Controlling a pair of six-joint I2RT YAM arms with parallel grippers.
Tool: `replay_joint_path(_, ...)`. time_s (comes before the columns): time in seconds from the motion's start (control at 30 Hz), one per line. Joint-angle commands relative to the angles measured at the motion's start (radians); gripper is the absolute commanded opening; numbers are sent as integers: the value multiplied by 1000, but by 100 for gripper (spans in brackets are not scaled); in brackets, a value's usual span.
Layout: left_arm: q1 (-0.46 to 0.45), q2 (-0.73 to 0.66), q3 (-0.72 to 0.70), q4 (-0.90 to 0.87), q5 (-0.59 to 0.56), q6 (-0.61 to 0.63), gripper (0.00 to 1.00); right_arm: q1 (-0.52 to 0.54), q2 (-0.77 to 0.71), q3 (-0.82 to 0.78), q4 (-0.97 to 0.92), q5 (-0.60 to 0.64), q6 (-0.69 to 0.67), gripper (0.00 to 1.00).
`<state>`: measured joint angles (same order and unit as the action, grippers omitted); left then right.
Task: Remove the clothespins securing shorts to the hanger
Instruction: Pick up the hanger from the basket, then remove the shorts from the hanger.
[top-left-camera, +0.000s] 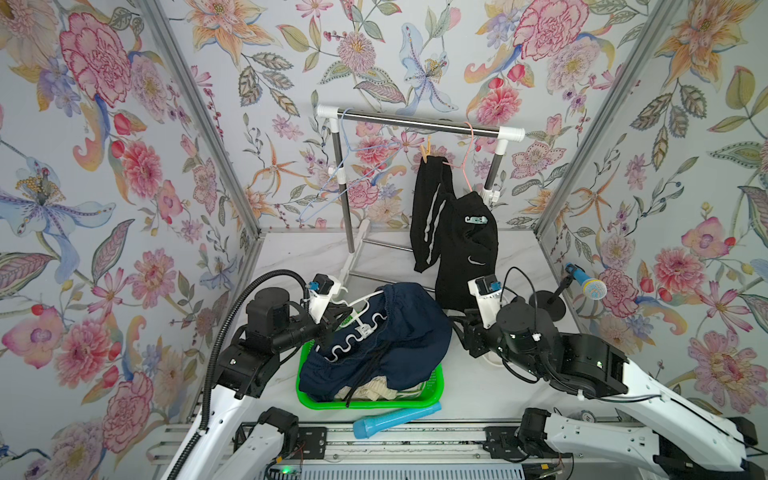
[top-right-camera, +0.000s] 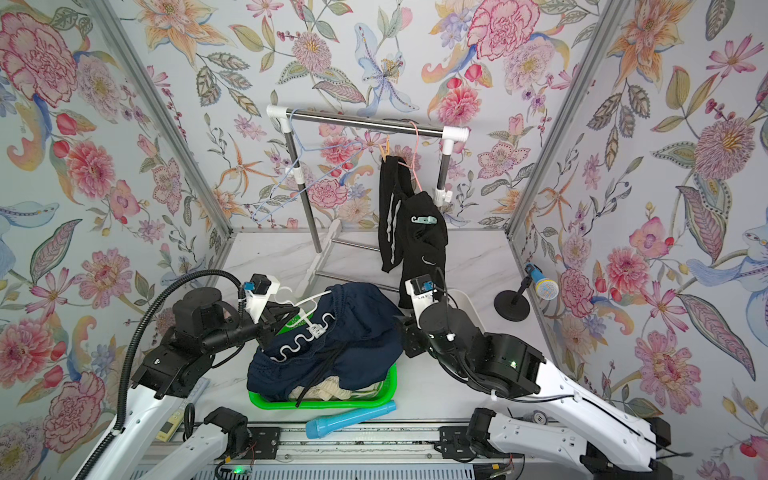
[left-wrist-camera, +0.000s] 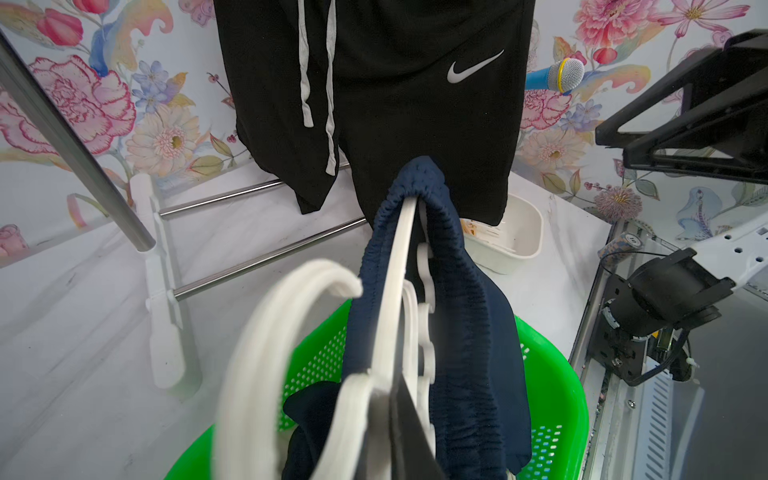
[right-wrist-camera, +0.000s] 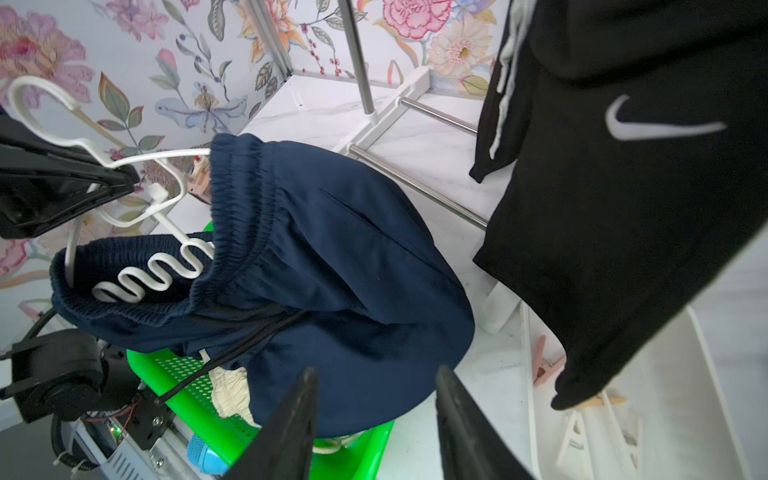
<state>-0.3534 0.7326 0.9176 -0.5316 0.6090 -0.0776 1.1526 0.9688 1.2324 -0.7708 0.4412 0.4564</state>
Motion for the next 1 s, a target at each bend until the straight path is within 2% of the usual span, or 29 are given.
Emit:
replay_joint_path(0.0,6,-18,66,-52,-51,91,0,72,143,125,9,162,-58,46)
replay_joint_path(0.17,6,-74,64,8,-136,113,0,75,317,263,71,120,-78,44)
replay_joint_path(0.4,6,-120,53,79,-170,127,0,50,481,403,118,6,-76,45)
replay_joint_path(0.57,6,-98,74,36,-193,144,0,51,528,468,139,-34,-94,46)
replay_joint_path(0.67,7,-90,75,22,-204,145,0,51,546,492,143,-45,-102,50)
replay_joint_path(0.8,7,-94,69,31,-194,138,0,46,573,503,143,-56,-102,56)
replay_joint_path(0.97,5,-99,73,33,-177,134,0,20,599,506,143,-82,-96,56)
